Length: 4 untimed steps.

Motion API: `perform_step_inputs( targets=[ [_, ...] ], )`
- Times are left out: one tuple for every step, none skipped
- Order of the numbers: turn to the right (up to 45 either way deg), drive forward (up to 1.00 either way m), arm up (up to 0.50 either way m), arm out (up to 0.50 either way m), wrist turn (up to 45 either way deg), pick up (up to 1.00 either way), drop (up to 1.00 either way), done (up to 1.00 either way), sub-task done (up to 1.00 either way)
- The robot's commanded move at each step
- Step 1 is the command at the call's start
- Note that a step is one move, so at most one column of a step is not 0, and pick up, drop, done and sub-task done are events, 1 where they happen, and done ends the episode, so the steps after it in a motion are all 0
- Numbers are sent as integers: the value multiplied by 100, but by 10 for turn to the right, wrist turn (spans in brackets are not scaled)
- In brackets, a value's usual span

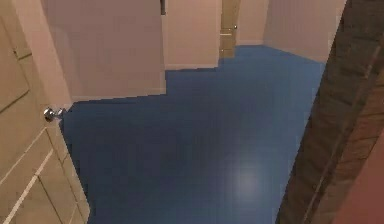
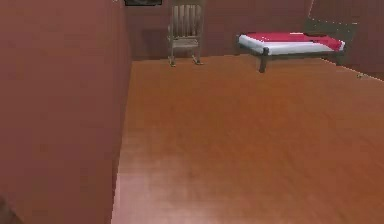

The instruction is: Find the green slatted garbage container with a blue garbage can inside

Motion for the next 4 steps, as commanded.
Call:
perform_step_inputs(
  targets=[
    [-90,0,0,0,0,0,0,0,0],
    [0,75,0,0,0,0,0,0,0],
    [300,0,0,0,0,0,0,0,0],
    [0,100,0,0,0,0,0,0,0]
  ],
)
